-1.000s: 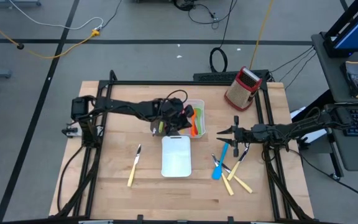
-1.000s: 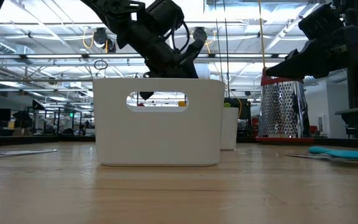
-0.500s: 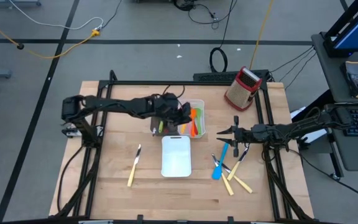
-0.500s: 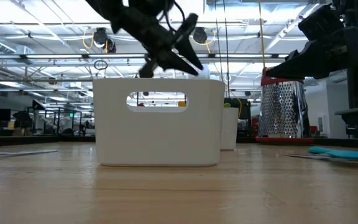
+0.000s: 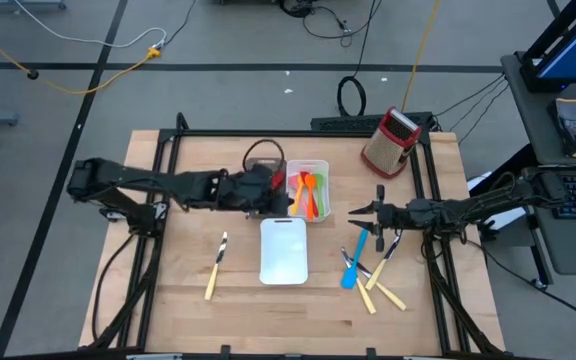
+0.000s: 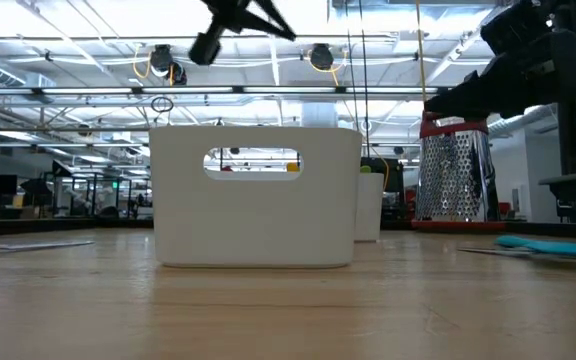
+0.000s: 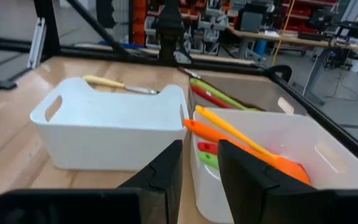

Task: Pick & Place Kitchen Items
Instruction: Put the blue spatula into the top white bin

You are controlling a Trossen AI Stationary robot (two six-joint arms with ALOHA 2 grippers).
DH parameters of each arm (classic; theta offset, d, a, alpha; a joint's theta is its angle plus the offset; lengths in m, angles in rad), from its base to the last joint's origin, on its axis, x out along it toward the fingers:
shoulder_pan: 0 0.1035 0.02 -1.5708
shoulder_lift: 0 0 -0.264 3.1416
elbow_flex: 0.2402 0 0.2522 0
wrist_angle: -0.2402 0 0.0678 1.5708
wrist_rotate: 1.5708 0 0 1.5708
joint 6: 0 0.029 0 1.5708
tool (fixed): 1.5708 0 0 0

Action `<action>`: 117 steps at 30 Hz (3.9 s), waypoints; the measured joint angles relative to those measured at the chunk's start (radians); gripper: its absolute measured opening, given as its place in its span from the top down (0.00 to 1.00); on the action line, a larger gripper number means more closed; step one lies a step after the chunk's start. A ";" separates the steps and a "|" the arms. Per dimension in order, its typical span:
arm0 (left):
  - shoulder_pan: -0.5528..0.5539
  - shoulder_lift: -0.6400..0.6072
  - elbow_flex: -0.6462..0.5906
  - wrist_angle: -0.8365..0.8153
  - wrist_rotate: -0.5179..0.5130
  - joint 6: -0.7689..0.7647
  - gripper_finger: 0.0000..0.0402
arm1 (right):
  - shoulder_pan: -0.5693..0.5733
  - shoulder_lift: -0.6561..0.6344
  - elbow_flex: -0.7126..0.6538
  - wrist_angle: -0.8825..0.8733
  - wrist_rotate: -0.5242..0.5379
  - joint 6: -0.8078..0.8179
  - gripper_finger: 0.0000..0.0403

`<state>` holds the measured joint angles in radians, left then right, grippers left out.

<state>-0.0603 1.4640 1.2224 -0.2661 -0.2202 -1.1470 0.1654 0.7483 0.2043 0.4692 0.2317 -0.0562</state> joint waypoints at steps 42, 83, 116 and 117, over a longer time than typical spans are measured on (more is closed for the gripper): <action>-0.184 -0.563 -0.540 0.180 -0.250 0.515 0.98 | -0.001 0.008 0.000 0.092 -0.092 0.384 0.77; -0.182 -1.159 -0.948 -0.062 -0.278 0.559 0.95 | 0.000 0.275 0.462 -0.867 -0.339 0.056 0.74; -0.183 -1.157 -0.948 -0.224 -0.275 0.547 0.93 | 0.000 0.435 0.462 -1.013 -0.384 -0.208 0.52; -0.183 -1.157 -0.948 -0.228 -0.275 0.547 0.93 | 0.000 0.448 0.462 -1.011 -0.379 -0.221 0.51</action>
<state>-0.2436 0.3073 0.2749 -0.4944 -0.4950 -0.6003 0.1658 1.1958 0.6659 -0.5423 -0.1469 -0.2772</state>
